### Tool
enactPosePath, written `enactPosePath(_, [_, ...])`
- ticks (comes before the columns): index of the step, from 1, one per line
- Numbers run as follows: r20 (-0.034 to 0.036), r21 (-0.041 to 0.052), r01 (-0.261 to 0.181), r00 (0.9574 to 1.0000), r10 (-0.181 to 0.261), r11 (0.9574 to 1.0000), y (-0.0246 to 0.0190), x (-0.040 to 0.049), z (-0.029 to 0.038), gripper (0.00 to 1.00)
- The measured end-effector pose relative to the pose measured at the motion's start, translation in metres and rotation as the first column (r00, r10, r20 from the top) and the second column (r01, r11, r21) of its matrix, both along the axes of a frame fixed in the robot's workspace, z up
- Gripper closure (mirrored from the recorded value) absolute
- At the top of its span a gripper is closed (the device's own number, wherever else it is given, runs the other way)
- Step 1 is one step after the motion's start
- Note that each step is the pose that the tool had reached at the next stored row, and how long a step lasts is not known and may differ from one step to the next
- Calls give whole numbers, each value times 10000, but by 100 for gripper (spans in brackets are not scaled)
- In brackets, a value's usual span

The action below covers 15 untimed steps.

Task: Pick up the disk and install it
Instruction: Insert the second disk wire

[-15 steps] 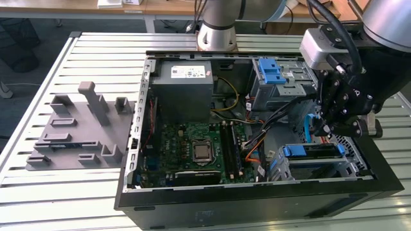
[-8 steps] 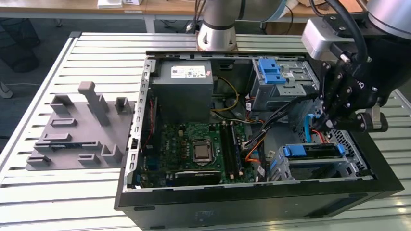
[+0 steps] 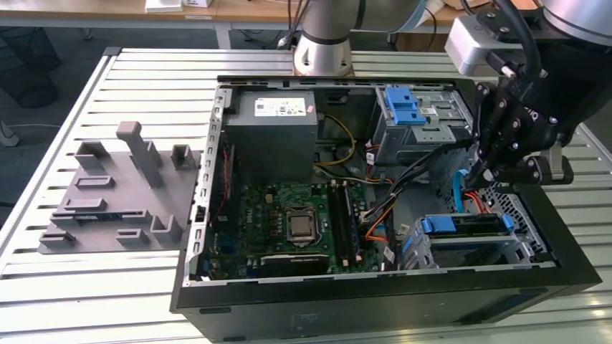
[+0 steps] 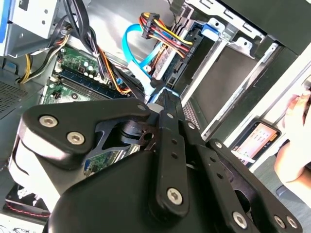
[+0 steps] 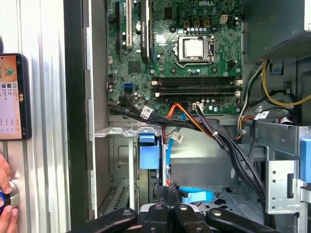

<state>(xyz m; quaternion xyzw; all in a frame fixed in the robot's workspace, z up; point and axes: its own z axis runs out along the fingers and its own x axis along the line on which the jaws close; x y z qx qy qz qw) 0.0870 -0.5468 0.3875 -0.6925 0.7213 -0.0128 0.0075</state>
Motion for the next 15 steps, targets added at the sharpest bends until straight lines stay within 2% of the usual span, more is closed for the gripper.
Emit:
enactPosePath(5, [1, -7, 22, 10000, -22, 10000, 40, -4, 6, 89])
enactPosePath(11, [1, -7, 25, 10000, -25, 10000, 47, -6, 5, 89])
enactPosePath(13, [2, -8, 28, 10000, -28, 10000, 63, -14, 6, 76])
enactPosePath(15, [2, -7, 29, 10000, -29, 10000, 71, -17, 5, 76])
